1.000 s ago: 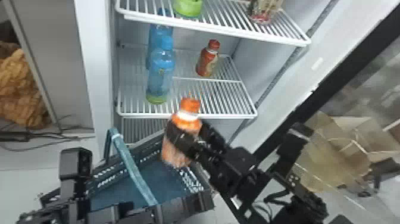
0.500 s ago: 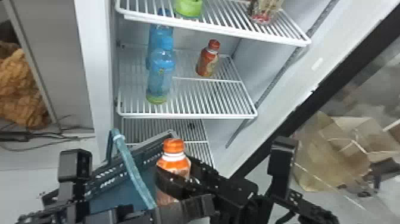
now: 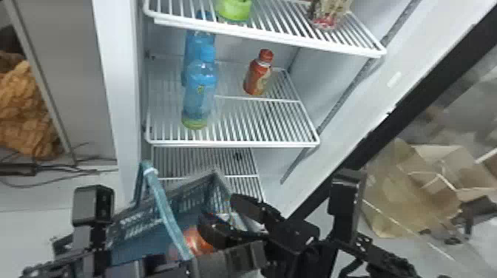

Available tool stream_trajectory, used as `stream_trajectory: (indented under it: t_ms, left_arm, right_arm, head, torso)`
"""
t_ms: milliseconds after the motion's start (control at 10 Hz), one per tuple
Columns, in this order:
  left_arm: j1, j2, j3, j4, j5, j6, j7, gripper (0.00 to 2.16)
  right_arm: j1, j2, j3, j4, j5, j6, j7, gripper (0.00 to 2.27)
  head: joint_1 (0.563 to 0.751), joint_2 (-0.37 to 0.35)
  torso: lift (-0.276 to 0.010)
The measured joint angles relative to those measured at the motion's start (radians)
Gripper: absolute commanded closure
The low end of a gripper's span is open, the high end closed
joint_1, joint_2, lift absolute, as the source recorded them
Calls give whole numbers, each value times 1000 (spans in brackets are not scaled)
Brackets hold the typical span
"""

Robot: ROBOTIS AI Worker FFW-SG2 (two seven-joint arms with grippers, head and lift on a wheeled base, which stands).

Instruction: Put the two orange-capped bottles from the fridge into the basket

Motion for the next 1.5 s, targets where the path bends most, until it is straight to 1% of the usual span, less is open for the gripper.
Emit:
stream_trajectory:
  t_ms: [200,400,600,700,900,1300,1400,1500]
  left_arm:
    - [0,-1,1,-1,1,0,0,1154]
    - [3,0,2,1,0,-1,4,1154]
    - [3,-1,2,-1,1,0,1,1154]
    - [3,-1,3,-1,1,0,2,1154]
    - [3,-1,3,-1,1,0,2,1154]
    - [3,1,3,-1,1,0,2,1154]
    - [3,1,2,-1,1,0,2,1154]
    - [3,2,1,-1,1,0,2,1154]
  right_arm:
    - [-7,3,-1,1,30,-42,-3,397]
    - [-12,17,-17,31,49,-186,11,397]
    - [-41,43,-51,107,58,-371,-14,401]
    - [-68,56,-75,161,69,-473,-22,401]
    - [-142,67,-104,289,97,-645,-26,403]
    - [-303,67,-122,563,171,-857,-29,387]
    - [-347,66,-121,640,191,-911,-31,294]
    - [-387,66,-120,702,210,-946,-32,102]
  head:
    - [695,-350]
    - [695,-350]
    - [695,-350]
    - [695,-350]
    - [695,-350]
    - [695,-350]
    - [695,-350]
    - [695,-350]
  torso:
    - [-235]
    - [-235]
    - [-235]
    - [-235]
    - [-235]
    - [-235]
    - [-235]
    - [-235]
